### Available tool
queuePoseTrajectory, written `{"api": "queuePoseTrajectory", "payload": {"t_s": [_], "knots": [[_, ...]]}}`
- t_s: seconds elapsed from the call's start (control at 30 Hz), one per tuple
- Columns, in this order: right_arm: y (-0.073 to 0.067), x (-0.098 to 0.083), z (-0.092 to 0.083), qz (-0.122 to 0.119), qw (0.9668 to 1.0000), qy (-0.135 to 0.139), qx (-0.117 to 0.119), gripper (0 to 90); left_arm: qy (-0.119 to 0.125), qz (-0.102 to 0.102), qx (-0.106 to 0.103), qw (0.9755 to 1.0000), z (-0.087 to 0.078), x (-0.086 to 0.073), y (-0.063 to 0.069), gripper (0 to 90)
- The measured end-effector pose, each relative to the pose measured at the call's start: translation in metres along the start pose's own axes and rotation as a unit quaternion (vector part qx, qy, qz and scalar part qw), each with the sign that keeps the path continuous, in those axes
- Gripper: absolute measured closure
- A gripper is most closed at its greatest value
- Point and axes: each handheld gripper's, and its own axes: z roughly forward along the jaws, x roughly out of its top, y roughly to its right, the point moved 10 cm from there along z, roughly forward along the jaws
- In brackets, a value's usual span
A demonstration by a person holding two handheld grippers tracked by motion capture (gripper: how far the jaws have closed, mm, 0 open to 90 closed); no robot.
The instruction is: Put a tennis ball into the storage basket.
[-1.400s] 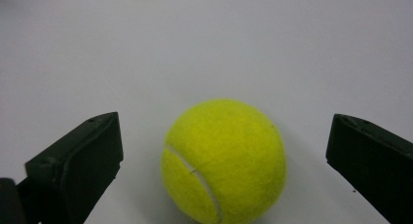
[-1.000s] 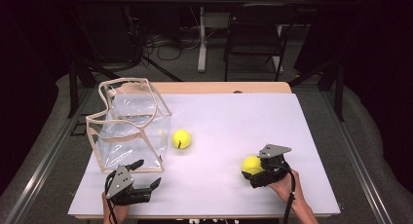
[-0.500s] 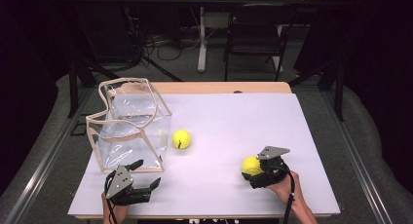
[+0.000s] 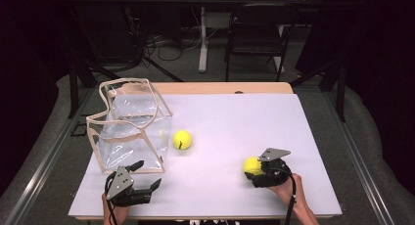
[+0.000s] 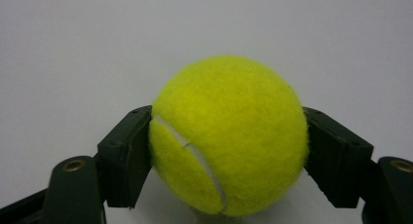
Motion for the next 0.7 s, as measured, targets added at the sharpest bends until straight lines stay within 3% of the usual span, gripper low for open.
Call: {"api": "queuePoseTrajectory", "payload": {"t_s": [0.3,0.7], "knots": [[0.000,0.007,-0.005,-0.002,0.9998,0.022,0.003,25.8,0.000,0.002,0.000,1.0000,0.000,0.000,0.000,15.9],[-0.001,0.019,-0.015,-0.016,0.9989,0.042,-0.011,25.9,0.000,0.002,-0.001,1.0000,0.000,0.000,0.000,16.0]]}}
